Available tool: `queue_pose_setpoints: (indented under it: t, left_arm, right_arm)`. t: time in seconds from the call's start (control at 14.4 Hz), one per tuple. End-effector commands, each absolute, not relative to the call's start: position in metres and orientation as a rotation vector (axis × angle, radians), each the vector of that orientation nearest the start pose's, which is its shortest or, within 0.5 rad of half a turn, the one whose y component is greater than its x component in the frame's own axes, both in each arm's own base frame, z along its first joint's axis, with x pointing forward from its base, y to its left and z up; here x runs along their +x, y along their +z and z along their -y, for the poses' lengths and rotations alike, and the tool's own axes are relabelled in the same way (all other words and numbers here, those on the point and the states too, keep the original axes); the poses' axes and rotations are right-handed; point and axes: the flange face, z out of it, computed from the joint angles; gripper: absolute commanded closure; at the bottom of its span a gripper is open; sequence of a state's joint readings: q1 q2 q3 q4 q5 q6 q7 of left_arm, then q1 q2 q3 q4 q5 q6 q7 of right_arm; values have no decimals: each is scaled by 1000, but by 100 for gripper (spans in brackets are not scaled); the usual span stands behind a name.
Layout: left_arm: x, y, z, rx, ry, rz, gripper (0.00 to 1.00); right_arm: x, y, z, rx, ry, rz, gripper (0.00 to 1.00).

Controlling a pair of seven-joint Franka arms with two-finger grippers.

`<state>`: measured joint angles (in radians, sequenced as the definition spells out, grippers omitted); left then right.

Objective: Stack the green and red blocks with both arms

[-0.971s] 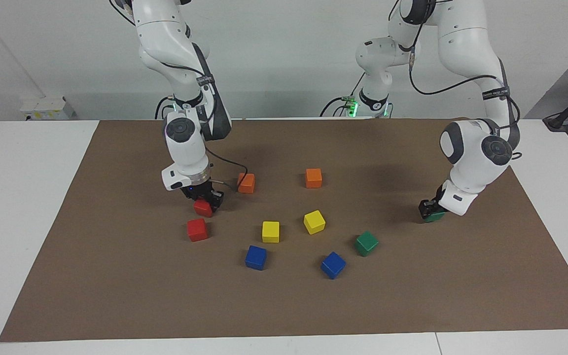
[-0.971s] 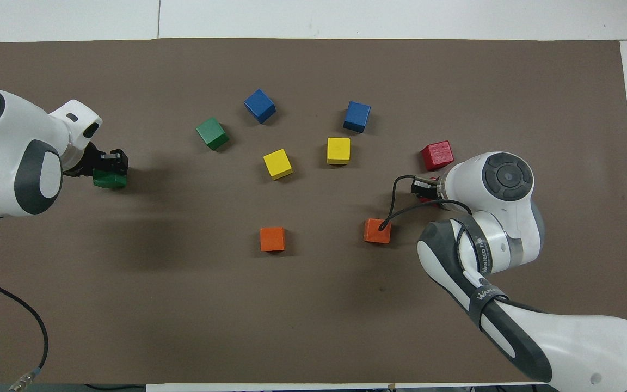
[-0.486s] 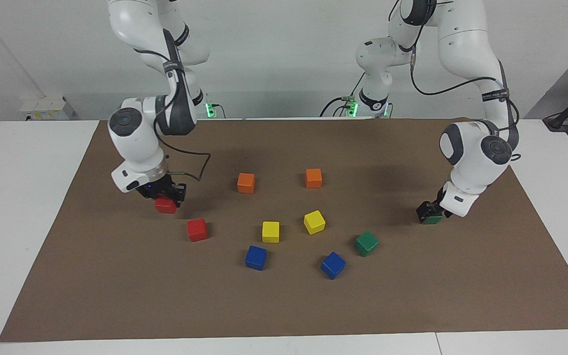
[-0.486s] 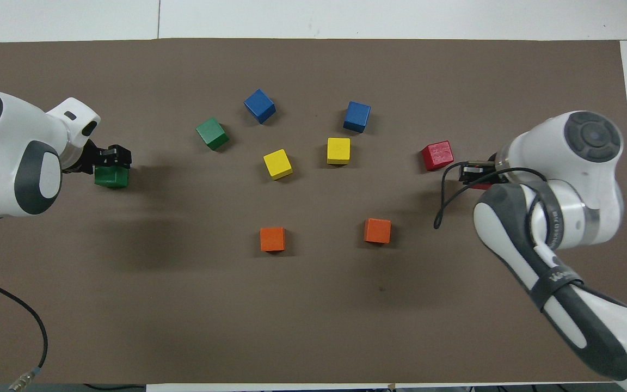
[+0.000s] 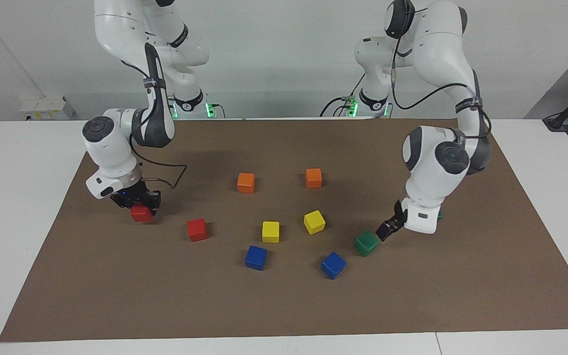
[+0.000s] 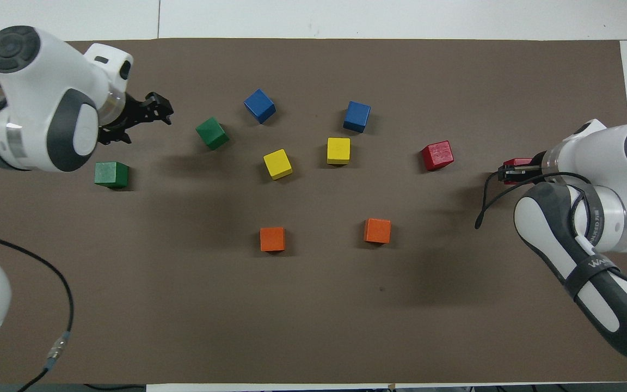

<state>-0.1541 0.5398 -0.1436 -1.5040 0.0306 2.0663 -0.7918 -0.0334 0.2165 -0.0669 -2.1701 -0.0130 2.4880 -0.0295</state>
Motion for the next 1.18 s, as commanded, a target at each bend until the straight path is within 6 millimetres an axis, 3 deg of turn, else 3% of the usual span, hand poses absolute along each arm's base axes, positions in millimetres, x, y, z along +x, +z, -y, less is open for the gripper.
queue_pose_setpoints:
  t: [0.0, 0.28, 0.35, 0.42, 0.62, 0.76, 0.83, 0.9, 0.97, 1.04, 1.11]
  left_arm:
    - [688, 350, 201, -3038, -65, 947, 0]
    - [688, 338, 213, -3030, -77, 983, 0]
    - [684, 324, 228, -3015, -68, 977, 0]
    - [684, 322, 233, -3001, -105, 939, 0]
    - [687, 321, 229, -3004, -140, 936, 0]
    - [688, 314, 226, -3032, -215, 944, 0]
    - [688, 311, 224, -3029, -211, 947, 8]
    - [688, 312, 223, -3030, -212, 951, 26]
    - [688, 312, 223, -3029, -210, 951, 52]
    - [687, 312, 223, -3026, -201, 952, 93]
    - [686, 315, 223, -3017, -183, 947, 100]
  right_arm:
    - [570, 287, 68, -3177, -186, -69, 100]
    - [571, 281, 75, -3179, -200, -80, 100]
    - [572, 281, 73, -3178, -203, -85, 80]
    - [574, 283, 72, -3178, -210, -85, 1]
    - [585, 305, 52, -3179, -160, -31, 0]
    - [605, 350, 36, -3182, -54, 10, 0]
    - [614, 366, 18, -3182, -25, 56, 0]
    - [620, 377, -2, -3181, -28, 99, 0]
    - [623, 379, -17, -3180, -44, 123, 0]
    - [624, 378, -36, -3179, -53, 136, 0]
    - [623, 378, -51, -3178, -53, 117, 0]
